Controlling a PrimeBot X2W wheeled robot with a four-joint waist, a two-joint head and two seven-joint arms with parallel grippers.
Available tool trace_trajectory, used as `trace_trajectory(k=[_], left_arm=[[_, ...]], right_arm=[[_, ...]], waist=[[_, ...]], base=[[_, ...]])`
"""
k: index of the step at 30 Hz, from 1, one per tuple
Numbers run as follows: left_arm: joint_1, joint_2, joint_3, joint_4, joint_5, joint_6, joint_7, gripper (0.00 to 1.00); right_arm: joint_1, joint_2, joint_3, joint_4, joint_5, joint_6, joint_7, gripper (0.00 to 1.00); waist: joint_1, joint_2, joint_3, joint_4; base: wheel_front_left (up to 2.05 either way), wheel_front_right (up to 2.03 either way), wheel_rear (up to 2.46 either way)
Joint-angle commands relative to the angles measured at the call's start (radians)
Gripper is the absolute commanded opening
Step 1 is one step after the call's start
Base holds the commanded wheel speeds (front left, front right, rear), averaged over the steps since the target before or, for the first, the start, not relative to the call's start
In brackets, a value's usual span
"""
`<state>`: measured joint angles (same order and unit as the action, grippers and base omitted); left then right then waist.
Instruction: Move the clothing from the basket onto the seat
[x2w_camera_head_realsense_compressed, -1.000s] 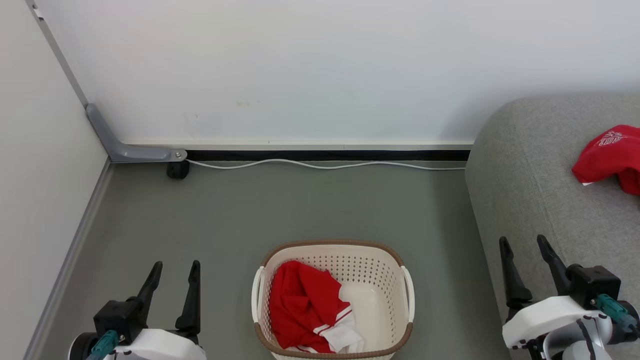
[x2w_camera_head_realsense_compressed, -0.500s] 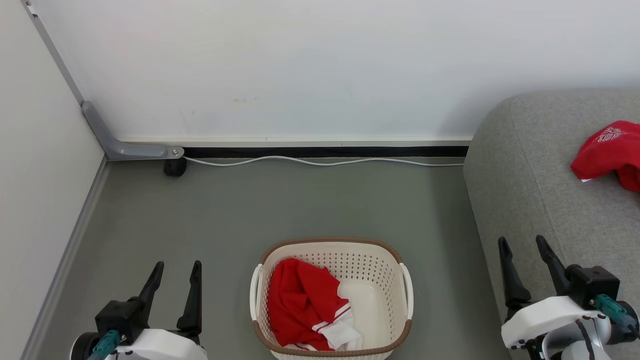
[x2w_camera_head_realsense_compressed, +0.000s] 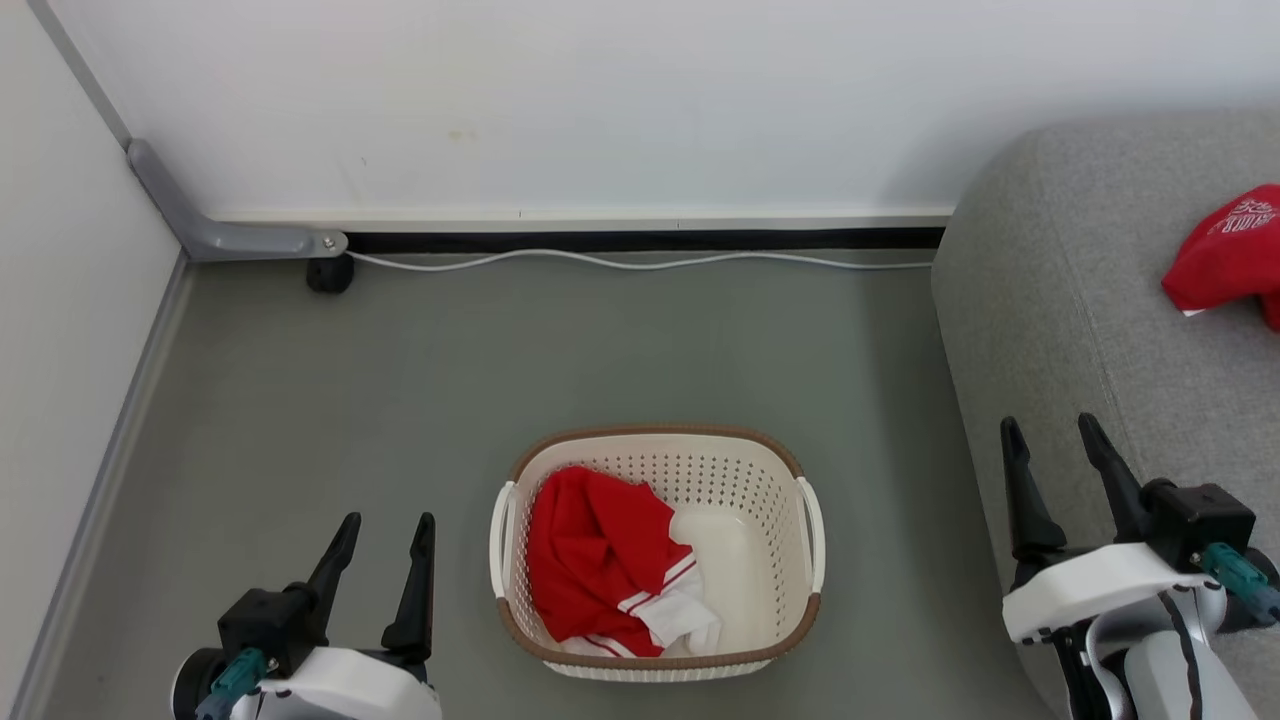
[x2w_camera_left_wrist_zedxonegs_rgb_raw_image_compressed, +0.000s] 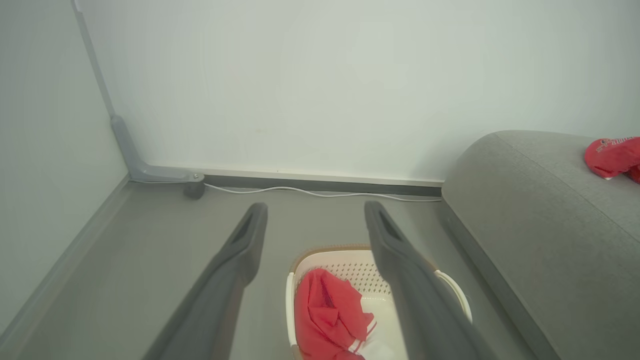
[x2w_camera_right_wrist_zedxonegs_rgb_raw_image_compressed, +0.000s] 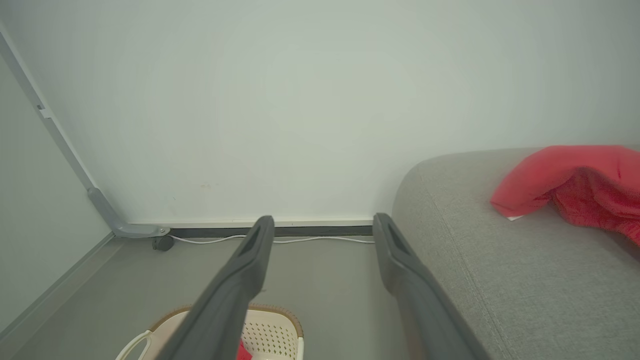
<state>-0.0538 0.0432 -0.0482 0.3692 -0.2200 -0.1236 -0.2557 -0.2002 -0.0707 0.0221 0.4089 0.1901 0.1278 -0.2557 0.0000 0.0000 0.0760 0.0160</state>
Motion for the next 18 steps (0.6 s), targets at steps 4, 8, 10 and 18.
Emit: trace_trajectory(k=[4, 8, 10, 18], left_arm=[[-0.090, 0.007, 0.007, -0.016, -0.007, -0.006, -0.006, 1.00], [-0.125, 0.007, -0.017, -0.004, -0.011, -0.006, -0.006, 1.00], [-0.143, 0.007, -0.030, 0.004, -0.011, -0.006, -0.006, 1.00], [-0.229, 0.007, -0.080, 0.033, -0.013, -0.006, -0.006, 1.00]], right_arm=[[-0.082, -0.007, 0.033, -0.038, 0.000, 0.003, -0.006, 1.00], [-0.118, -0.006, 0.033, -0.044, 0.001, 0.003, -0.006, 1.00], [-0.133, -0.006, 0.033, -0.046, 0.001, 0.003, -0.006, 1.00], [-0.200, -0.002, 0.044, -0.060, 0.001, 0.003, -0.006, 1.00]], waist=[[0.0000, 0.0000, 0.088, -0.022], [0.0000, 0.0000, 0.144, -0.036], [0.0000, 0.0000, 0.169, -0.042], [0.0000, 0.0000, 0.290, -0.068]], base=[[0.00, 0.00, 0.00], [0.00, 0.00, 0.00], [0.00, 0.00, 0.00], [0.00, 0.00, 0.00]])
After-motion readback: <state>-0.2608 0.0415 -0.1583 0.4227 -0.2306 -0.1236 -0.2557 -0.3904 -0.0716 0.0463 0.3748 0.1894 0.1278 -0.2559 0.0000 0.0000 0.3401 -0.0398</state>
